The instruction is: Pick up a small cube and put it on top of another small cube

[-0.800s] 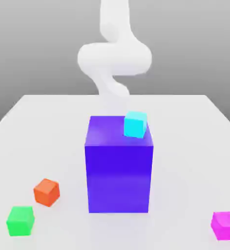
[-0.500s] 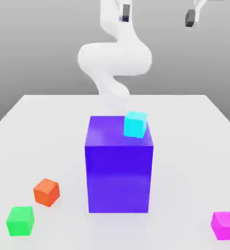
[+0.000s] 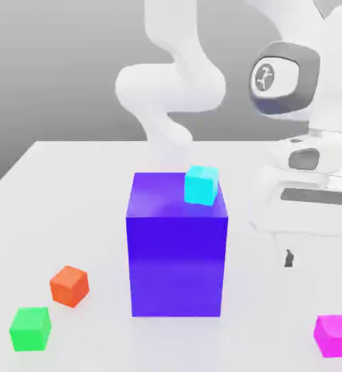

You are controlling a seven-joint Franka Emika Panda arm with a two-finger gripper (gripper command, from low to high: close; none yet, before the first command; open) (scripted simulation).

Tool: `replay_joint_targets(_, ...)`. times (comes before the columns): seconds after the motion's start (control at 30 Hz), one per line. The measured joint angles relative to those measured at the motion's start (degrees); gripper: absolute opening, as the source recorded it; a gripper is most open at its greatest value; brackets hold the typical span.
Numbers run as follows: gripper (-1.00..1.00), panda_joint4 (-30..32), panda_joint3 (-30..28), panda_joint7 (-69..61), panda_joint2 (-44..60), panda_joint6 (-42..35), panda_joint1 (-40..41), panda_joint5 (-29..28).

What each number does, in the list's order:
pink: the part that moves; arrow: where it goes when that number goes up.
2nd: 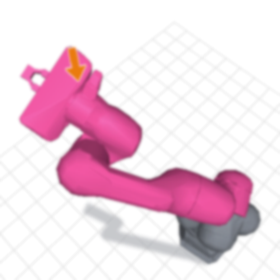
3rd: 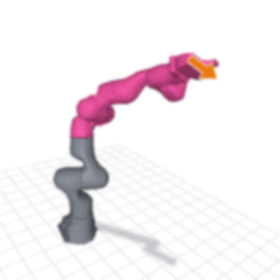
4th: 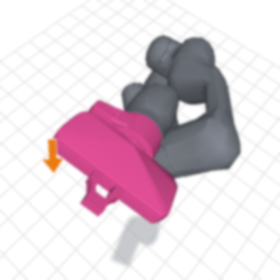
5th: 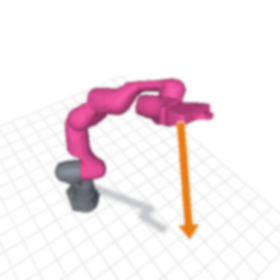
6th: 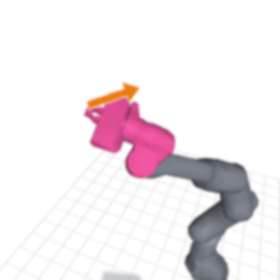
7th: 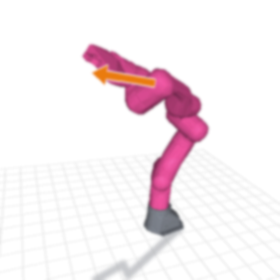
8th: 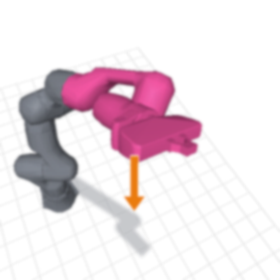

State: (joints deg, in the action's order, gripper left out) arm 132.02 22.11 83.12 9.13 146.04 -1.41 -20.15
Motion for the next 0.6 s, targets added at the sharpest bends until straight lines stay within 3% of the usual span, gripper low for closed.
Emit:
replay_joint_targets(0.2, 0.0, 0.5, 1.8, 4.6, 10.7, 4.4, -3.7, 1.0)
replay_joint_targets(0.33, 0.0, -1.1, -2.2, 8.2, 18.8, 9.8, -7.9, -2.7)
replay_joint_targets(0.37, -1.0, -1.6, -3.6, 9.2, 20.7, 11.2, -9.1, -3.9)
replay_joint_targets(0.6, -1.0, -1.7, -3.8, 9.4, 21.1, 11.6, -9.3, -4.1)
